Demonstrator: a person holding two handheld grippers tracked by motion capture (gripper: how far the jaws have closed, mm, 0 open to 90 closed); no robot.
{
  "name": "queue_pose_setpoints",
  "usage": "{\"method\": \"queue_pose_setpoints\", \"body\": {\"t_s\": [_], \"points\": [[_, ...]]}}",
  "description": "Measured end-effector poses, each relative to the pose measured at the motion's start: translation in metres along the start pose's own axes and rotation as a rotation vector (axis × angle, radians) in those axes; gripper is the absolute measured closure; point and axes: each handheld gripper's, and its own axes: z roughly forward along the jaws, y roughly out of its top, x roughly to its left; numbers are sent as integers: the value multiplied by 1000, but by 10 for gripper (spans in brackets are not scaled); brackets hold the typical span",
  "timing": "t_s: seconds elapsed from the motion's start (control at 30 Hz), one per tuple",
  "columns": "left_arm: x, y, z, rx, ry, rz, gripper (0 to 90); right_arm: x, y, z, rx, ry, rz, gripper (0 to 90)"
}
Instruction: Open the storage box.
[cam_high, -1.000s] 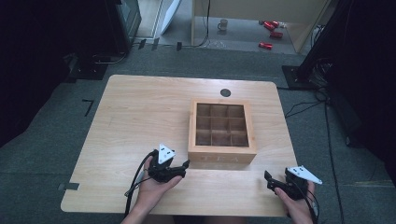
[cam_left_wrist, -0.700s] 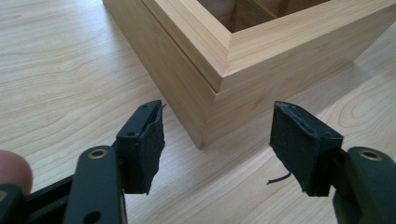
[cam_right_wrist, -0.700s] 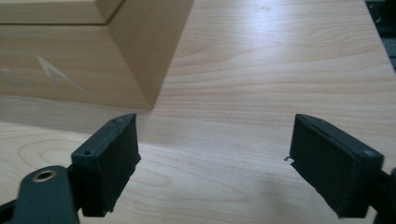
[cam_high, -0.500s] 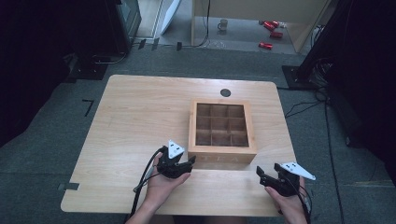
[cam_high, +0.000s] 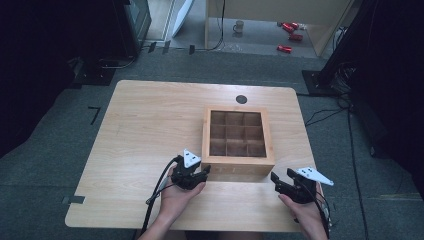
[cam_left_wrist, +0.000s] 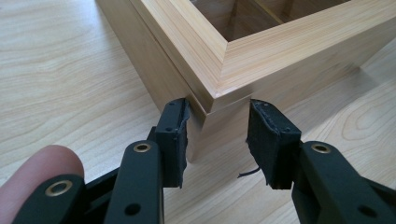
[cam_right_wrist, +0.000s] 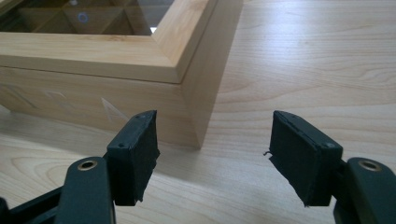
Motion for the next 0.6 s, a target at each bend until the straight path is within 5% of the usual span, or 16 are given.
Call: {"method": "queue_pose_setpoints", "body": {"t_s": [0.6], "points": [[4, 1, -5, -39, -22, -8, 619, 15, 7, 12, 5, 36, -21, 326]]}}
